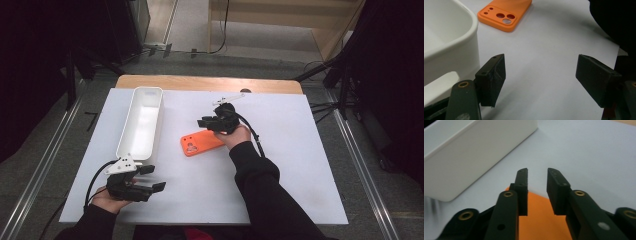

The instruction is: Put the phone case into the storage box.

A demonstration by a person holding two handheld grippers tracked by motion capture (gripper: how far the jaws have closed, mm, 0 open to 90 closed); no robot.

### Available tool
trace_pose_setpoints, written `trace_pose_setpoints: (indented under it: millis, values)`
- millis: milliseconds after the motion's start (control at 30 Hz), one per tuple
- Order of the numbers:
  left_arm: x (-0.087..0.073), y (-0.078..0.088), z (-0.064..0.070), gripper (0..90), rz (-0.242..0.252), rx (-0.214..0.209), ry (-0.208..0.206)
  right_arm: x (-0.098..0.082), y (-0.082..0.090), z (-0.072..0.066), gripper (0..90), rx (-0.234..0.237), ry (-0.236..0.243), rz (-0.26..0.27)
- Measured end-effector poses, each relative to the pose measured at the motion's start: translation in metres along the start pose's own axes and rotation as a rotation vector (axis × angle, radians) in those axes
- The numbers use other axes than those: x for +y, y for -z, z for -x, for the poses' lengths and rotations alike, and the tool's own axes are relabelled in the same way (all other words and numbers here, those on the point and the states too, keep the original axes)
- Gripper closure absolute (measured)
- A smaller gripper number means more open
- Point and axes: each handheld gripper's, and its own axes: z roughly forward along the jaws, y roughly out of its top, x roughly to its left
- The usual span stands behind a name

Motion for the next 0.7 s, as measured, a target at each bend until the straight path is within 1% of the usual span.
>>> trace_pose_setpoints:
  millis: [33,67,100,200,233,267,367,467,500,567,700]
  values:
    - [0.000,0.000,0.000,24.5,0.000,0.000,0.000,0.000,-0.001,-0.001,75.7,-0.007,0.012,-0.006]
    - [0.000,0.000,0.000,24.4,0.000,0.000,0.000,0.000,-0.001,-0.001,75.7,-0.007,0.012,-0.006]
    - [0.000,0.000,0.000,24.4,0.000,0.000,0.000,0.001,-0.004,-0.002,79.5,-0.026,0.025,-0.009]
    - [0.000,0.000,0.000,24.4,0.000,0.000,-0.001,0.002,-0.007,-0.002,87.9,-0.028,0.034,-0.004]
    - [0.000,0.000,0.000,24.4,0.000,0.000,-0.001,0.002,-0.008,-0.002,87.9,-0.032,0.039,0.002]
    - [0.000,0.000,0.000,24.5,-0.001,0.000,-0.002,0.003,-0.009,-0.002,88.0,-0.035,0.030,-0.004]
    - [0.000,0.000,0.000,24.4,-0.001,0.001,-0.003,0.003,-0.015,-0.001,88.0,-0.036,0.029,-0.009]
    - [0.000,0.000,0.000,24.4,-0.001,0.001,-0.003,0.001,-0.021,0.000,88.0,-0.047,0.029,-0.023]
    - [0.000,0.000,0.000,24.4,-0.001,0.001,-0.003,0.000,-0.023,0.001,88.0,-0.059,0.040,-0.027]
    - [0.000,0.000,0.000,24.4,-0.001,0.001,-0.003,-0.002,-0.027,0.002,88.0,-0.065,0.045,-0.032]
    - [0.000,0.000,0.000,24.4,-0.002,0.001,-0.003,-0.005,-0.033,0.003,88.0,-0.067,0.035,-0.047]
